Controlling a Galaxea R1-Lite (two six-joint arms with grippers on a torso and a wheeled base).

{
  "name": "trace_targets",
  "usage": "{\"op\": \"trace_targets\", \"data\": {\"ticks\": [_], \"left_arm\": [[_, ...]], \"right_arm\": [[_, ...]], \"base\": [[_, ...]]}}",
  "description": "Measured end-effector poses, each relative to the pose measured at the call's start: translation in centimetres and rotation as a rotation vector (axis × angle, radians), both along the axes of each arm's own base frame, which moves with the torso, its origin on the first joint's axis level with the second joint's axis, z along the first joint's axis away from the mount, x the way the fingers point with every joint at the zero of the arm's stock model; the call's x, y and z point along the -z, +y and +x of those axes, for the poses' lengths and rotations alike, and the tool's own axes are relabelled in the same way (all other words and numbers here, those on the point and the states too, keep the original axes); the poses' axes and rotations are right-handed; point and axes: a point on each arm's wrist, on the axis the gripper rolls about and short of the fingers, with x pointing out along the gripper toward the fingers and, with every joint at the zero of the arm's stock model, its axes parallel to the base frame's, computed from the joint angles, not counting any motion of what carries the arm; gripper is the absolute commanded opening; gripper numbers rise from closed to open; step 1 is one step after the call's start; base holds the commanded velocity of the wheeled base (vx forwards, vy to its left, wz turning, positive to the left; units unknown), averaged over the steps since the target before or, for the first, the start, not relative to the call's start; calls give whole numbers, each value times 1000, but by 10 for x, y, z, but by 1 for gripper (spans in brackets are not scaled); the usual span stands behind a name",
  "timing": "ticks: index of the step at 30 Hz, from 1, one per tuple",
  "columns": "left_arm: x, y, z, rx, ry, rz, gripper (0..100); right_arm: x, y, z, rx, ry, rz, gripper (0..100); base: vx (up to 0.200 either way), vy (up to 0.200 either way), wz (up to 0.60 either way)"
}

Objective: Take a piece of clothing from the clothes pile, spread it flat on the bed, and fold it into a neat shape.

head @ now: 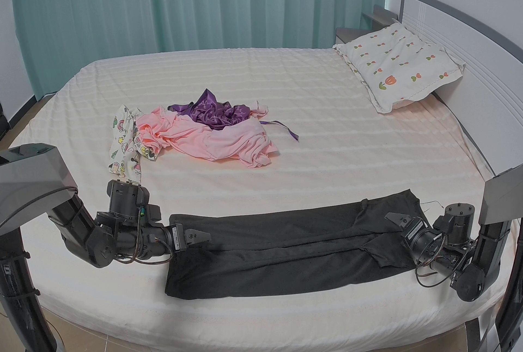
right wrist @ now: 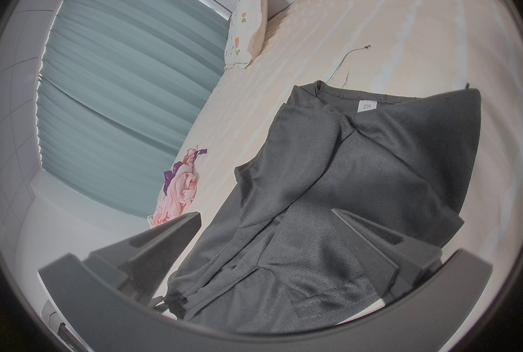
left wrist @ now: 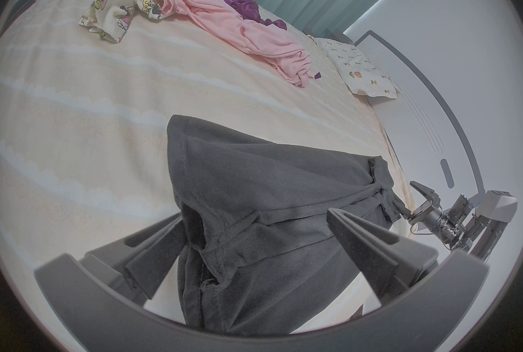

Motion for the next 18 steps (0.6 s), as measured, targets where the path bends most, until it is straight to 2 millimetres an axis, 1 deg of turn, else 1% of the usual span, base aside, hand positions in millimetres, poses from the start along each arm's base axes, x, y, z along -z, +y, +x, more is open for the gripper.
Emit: {"op": "trace_targets", "data": {"ticks": [4,9,15,18], "left_arm": [[6,2,1,-2,17,8,100],[15,2,2,35,13,38,100],[20,0,2,113,30,-23,100],[21,0,2,120,34,-26,100]], "right_arm": [[0,0,0,0,1,1,100],[0,0,0,1,0,1,100],[0,0,0,1,0,0,100],[0,0,0,1,0,0,100]], "base": [[0,0,0],[0,0,0],[0,0,0],[0,0,0]]}}
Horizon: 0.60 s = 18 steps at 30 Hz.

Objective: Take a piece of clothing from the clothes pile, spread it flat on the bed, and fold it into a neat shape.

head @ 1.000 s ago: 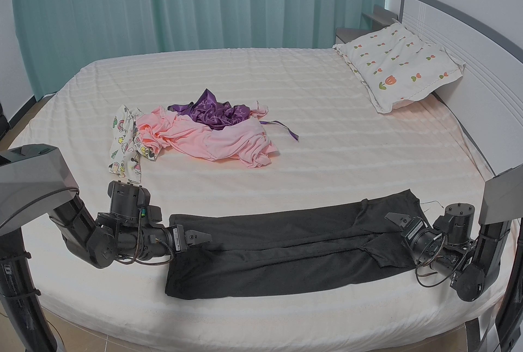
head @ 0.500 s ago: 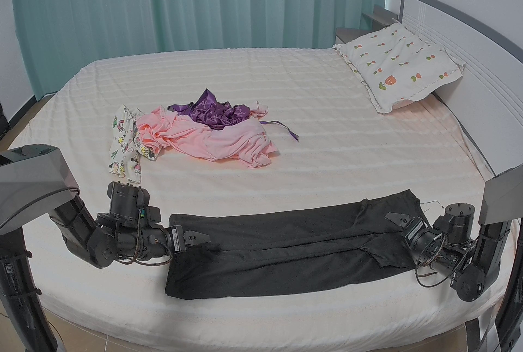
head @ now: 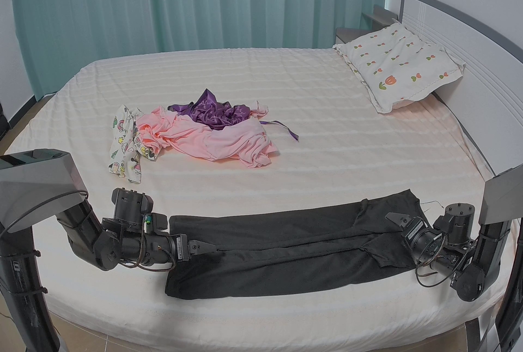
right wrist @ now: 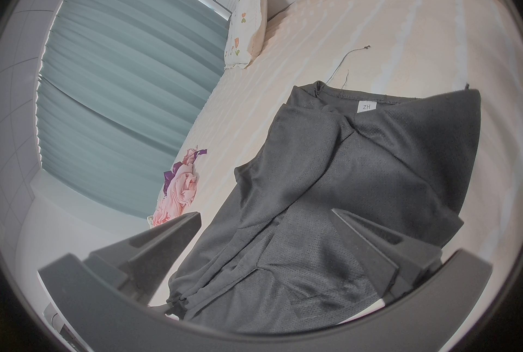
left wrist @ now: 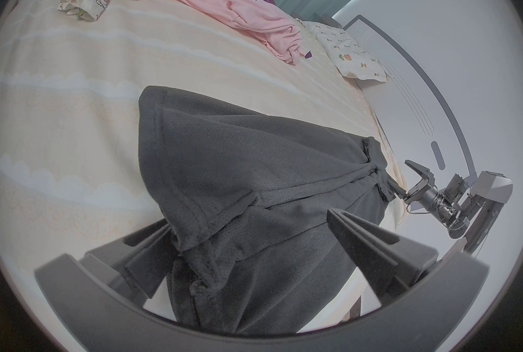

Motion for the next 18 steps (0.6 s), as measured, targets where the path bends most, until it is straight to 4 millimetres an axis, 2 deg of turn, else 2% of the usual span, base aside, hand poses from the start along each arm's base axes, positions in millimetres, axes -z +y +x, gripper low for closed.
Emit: {"op": "trace_targets", "data": {"ticks": [8,9,18], "left_arm": [[2,1,1,12,-7,12,100],[3,2,1,11,-6,13,0],[4,14,3,-25,3,15,0]], "right_arm": [[0,0,0,0,1,1,100],[0,0,0,0,0,1,100],[0,0,0,0,0,1,100]], "base": [[0,0,0],[0,0,0],[0,0,0]]}}
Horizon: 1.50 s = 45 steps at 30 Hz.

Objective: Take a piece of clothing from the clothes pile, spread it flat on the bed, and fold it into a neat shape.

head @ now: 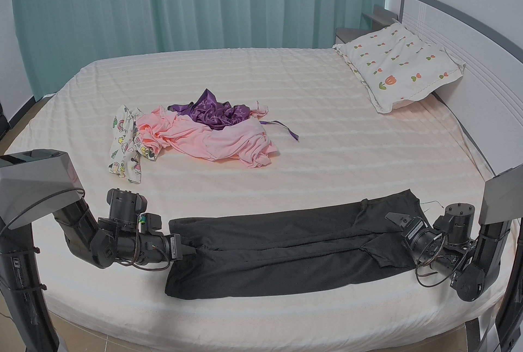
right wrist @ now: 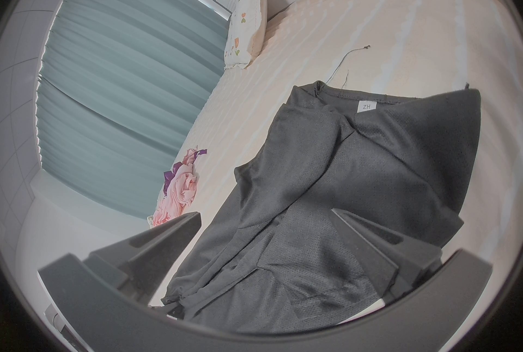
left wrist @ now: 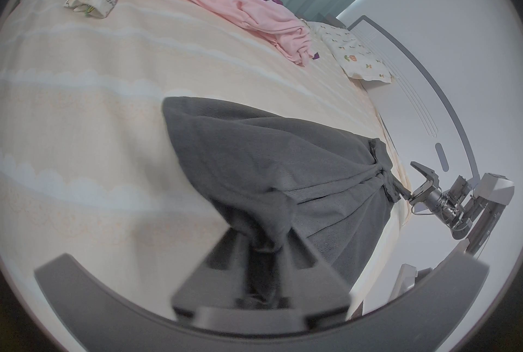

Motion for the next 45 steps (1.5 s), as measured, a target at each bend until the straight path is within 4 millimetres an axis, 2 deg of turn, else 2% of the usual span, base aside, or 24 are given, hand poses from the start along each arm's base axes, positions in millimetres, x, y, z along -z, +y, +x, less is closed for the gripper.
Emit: {"op": "trace_targets", "data": {"ticks": [31,38,45], "left_arm": [[-25,47,-12,-138,-37,-20,0],[-32,72,-17,-184,-38,-60,0],[-41,112,-25,-283,-44,-93,0]], "right_arm": [[-2,-1,0,5,-8,2,100],[-3,-2,0,7,-10,2,100],[-3,-2,0,8,-10,2,100]], "base": [[0,0,0],[0,0,0],[0,0,0]]}}
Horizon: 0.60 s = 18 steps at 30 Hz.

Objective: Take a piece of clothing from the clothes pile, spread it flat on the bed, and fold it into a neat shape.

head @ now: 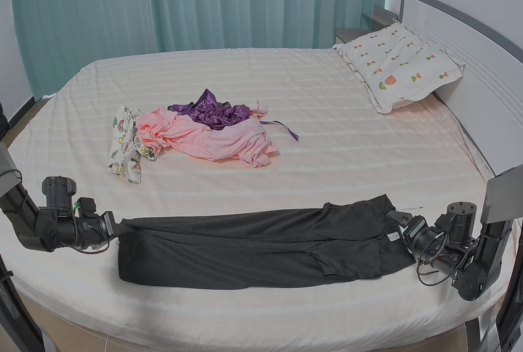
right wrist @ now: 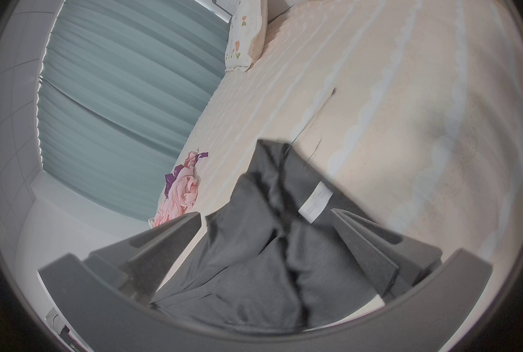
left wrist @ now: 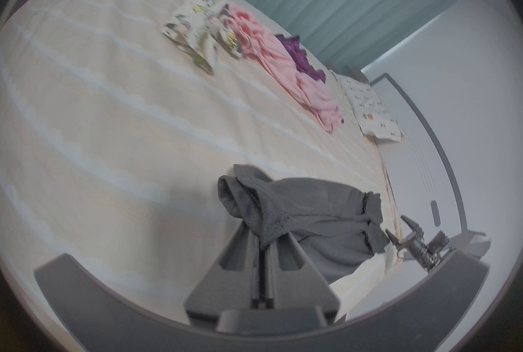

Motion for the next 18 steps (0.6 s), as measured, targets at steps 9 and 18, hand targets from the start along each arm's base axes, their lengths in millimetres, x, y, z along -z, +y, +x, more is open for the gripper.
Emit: {"op": "trace_targets", "data": {"ticks": [9,18], "left_arm": [[-11,68,-16,-195,-51,-9,0],[-24,79,-18,-229,-63,-15,0]], "right_arm": [[0,0,0,-1,-1,0,100],[0,1,0,-2,-1,0,100]], "base": [[0,0,0],[0,0,0]]}}
